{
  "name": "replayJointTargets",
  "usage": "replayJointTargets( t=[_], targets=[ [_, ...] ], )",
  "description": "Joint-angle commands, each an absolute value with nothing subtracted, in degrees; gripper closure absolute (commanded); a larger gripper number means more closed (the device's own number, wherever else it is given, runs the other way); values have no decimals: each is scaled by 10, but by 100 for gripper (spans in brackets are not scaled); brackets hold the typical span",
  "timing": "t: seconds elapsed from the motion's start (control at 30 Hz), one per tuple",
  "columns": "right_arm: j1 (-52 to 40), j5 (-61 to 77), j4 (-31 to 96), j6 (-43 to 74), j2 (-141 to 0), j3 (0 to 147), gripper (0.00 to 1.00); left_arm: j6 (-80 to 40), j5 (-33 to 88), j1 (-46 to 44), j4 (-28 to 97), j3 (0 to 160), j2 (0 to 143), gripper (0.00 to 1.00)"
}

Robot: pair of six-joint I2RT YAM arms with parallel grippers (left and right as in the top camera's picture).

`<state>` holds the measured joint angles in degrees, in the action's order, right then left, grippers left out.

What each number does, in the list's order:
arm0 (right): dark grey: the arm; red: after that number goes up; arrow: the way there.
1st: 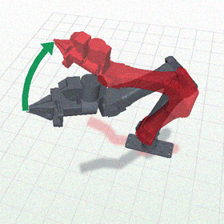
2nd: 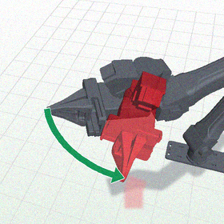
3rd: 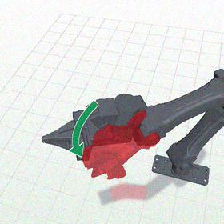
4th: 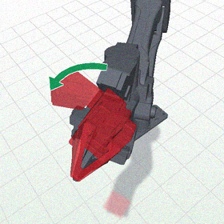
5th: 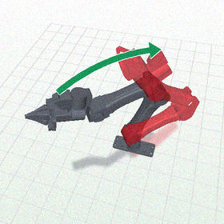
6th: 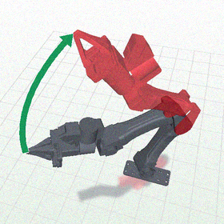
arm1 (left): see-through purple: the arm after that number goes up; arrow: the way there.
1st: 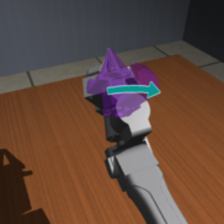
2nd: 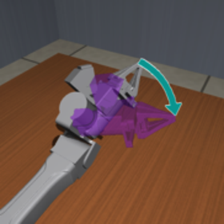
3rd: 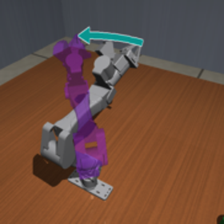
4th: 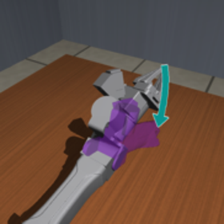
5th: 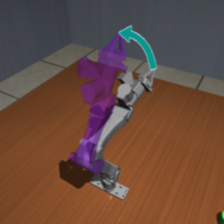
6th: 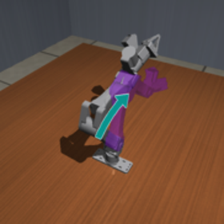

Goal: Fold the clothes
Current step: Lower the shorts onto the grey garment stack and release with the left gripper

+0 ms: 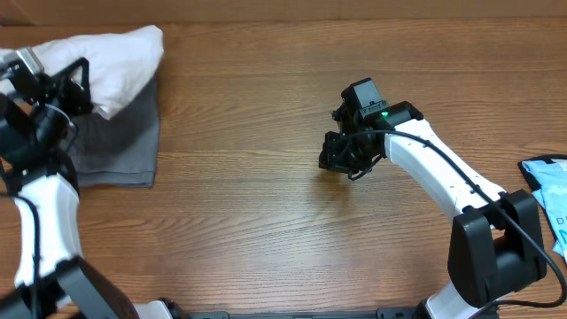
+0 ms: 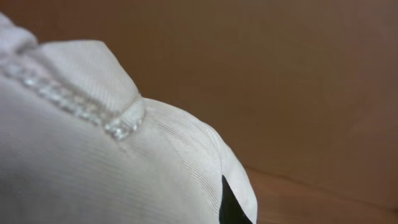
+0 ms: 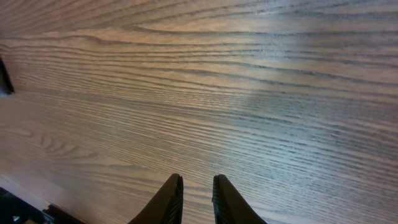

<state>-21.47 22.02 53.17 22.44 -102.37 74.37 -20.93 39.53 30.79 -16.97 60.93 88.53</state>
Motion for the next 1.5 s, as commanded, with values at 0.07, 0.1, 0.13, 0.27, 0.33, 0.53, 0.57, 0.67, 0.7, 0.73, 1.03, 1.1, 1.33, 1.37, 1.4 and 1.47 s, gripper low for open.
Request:
replayJointTargets(
  t=[0.07, 0.1, 0.13, 0.27, 0.33, 0.53, 0.57, 0.67, 0.7, 0.73, 1.03, 1.1, 1.33, 1.37, 1.4, 1.47],
  targets=[
    [-217, 215, 539, 221, -1012, 751, 80, -148, 349, 311, -178, 688, 950, 96],
    [-217, 215, 540, 221, -1012, 751, 80, -148, 343, 311, -178, 696, 962, 96],
    [-217, 215, 542, 221, -1012, 751, 80, -147, 331, 311, -179, 703, 973, 96],
    [-217, 215, 550, 221, -1012, 751, 80, -143, 291, 311, -179, 722, 1009, 96],
    [-217, 215, 553, 221, -1012, 751, 80, -141, 265, 310, -179, 722, 1020, 96],
    [-217, 214, 561, 221, -1012, 751, 80, -131, 251, 307, -159, 722, 1030, 96],
    [-217, 214, 559, 221, -1012, 751, 80, -130, 251, 306, -147, 722, 1030, 96],
    [-217, 214, 559, 220, -1012, 751, 80, -131, 251, 303, -83, 722, 1030, 96],
    [-217, 214, 559, 220, -1012, 751, 80, -137, 251, 301, -47, 722, 1030, 96],
    [-217, 214, 558, 221, -1012, 751, 80, -145, 251, 300, -16, 722, 1030, 92],
    [-217, 214, 556, 220, -1012, 751, 80, -204, 288, 295, 248, 722, 1030, 39],
    [-217, 214, 556, 220, -1012, 751, 80, -204, 329, 296, 291, 722, 1030, 29],
    [-217, 214, 554, 220, -1012, 751, 79, -203, 442, 299, 465, 722, 1027, 8],
    [-217, 214, 554, 220, -1012, 751, 76, -189, 462, 299, 477, 722, 1023, 8],
    [-217, 215, 553, 214, -1012, 751, 74, -174, 494, 300, 481, 722, 1016, 8],
    [-217, 215, 552, 199, -1012, 751, 73, -148, 571, 300, 478, 722, 993, 9]
  ],
)
